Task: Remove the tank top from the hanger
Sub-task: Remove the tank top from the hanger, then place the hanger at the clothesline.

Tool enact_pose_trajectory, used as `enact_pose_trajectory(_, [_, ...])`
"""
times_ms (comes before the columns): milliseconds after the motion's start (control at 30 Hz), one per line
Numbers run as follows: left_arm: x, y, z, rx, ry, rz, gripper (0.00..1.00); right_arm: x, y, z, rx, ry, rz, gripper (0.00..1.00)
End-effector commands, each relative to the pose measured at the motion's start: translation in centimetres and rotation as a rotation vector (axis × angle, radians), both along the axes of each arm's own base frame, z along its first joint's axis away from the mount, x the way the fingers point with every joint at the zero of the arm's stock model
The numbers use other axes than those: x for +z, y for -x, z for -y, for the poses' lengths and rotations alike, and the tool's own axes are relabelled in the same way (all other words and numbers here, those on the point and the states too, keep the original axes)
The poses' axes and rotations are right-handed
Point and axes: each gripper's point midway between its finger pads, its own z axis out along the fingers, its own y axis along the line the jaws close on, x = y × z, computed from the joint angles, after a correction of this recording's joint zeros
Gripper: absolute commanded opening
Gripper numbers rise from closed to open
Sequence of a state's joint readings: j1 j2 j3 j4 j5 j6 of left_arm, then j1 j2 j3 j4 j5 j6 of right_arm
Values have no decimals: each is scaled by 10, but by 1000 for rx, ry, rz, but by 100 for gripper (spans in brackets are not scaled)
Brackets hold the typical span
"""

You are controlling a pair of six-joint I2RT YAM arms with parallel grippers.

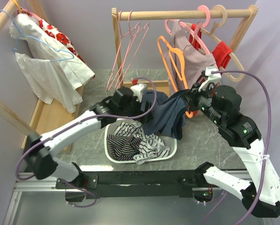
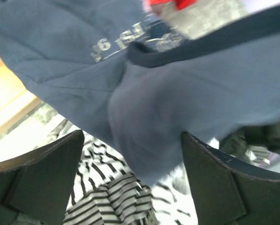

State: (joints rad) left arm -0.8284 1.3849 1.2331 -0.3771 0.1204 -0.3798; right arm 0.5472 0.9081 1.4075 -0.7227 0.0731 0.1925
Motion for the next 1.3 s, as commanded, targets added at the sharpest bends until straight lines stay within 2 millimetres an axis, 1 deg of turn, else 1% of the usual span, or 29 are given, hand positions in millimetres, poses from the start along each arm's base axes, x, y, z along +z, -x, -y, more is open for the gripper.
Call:
enact_pose_trajectory(0, [-10, -27, 20, 58, -2, -5, 93, 35, -7, 5, -53, -72, 110, 0])
enact_pose_trajectory(33, [-2, -31, 24, 65, 10, 1, 94, 33, -7, 5, -52, -74, 106, 0])
enact_pose_trajectory(67, [-5, -34, 27, 68, 11, -2, 94, 30, -7, 4, -49, -74, 97, 0])
enact_pose_trajectory(100, [0, -38, 27, 90, 24, 4, 97, 28, -7, 3, -48, -74, 94, 0])
enact_pose_trajectory(133, [3, -39, 26, 107, 34, 12, 97, 26, -7, 2, -44, -74, 89, 0])
enact_pose_trajectory(200, [28, -40, 20, 137, 100, 68, 98, 23, -8, 1, -38, -73, 82, 0])
enact_pose_trajectory(233, [26, -36, 16, 138, 110, 74, 98, 22, -8, 0, -35, -72, 83, 0])
enact_pose_trajectory(267, [51, -31, 10, 135, 169, 126, 99, 19, -8, -2, -22, -66, 80, 0])
enact_pose_trajectory(300, [68, -30, 8, 134, 225, 172, 99, 18, -8, -4, -11, -62, 78, 0])
enact_pose_trajectory(333, [71, -25, 4, 131, 249, 190, 99, 16, -7, -7, 6, -58, 71, 0])
enact_pose_trajectory(367, [93, -17, -3, 126, 310, 228, 99, 14, -6, -9, 26, -46, 70, 0])
enact_pose_trajectory(400, [107, -15, -4, 122, 358, 259, 99, 12, -3, -14, 59, -46, 59, 0])
enact_pose_trajectory(433, [111, -8, -4, 95, 369, 260, 99, 9, -1, -15, 68, -44, 53, 0])
enact_pose_trajectory(467, [125, -7, -4, 89, 403, 288, 99, 6, -1, -16, 72, -44, 42, 0])
enact_pose_trajectory(500, [129, -8, -3, 83, 401, 299, 100, 4, 0, -16, 71, -43, 34, 0])
enact_pose_trajectory(533, [143, -9, -2, 85, 416, 312, 99, 4, 3, -19, 93, -50, 32, 0])
enact_pose_trajectory(567, [137, -13, 1, 89, 390, 292, 99, 2, 4, -20, 100, -50, 29, 0])
enact_pose_trajectory(600, [139, -14, 2, 87, 384, 296, 99, 2, 3, -21, 104, -53, 27, 0])
enact_pose_trajectory(667, [147, -15, 4, 81, 386, 309, 99, 9, 1, -25, 118, -65, 41, 0])
enact_pose_trajectory(700, [146, -16, 5, 85, 386, 308, 100, 8, -5, -29, 118, -56, 26, 0])
enact_pose_trajectory(733, [148, -15, 3, 86, 394, 313, 99, 19, -7, -30, 113, -65, 41, 0])
enact_pose_trajectory(767, [149, -14, 2, 89, 399, 312, 100, 16, -17, -34, 108, -47, 21, 0])
enact_pose_trajectory(800, [146, -14, 3, 89, 396, 306, 99, 17, -21, -34, 94, -42, 14, 0])
enact_pose_trajectory(833, [146, -13, 1, 91, 397, 305, 99, 25, -25, -34, 81, -44, 28, 0])
enact_pose_trajectory(867, [145, -12, 0, 93, 399, 301, 99, 23, -32, -36, 76, -34, 22, 0])
enact_pose_trajectory(1033, [143, -10, -6, 104, 392, 304, 99, 43, -46, -45, 81, -42, 64, 0])
enact_pose_trajectory(1067, [144, -9, -8, 106, 389, 310, 99, 43, -52, -45, 66, -34, 62, 0])
enact_pose_trajectory(1167, [141, -11, -10, 112, 371, 318, 99, 52, -53, -47, 79, -34, 79, 0])
enact_pose_trajectory(1267, [138, -12, -9, 115, 359, 316, 99, 61, -49, -46, 84, -47, 113, 0])
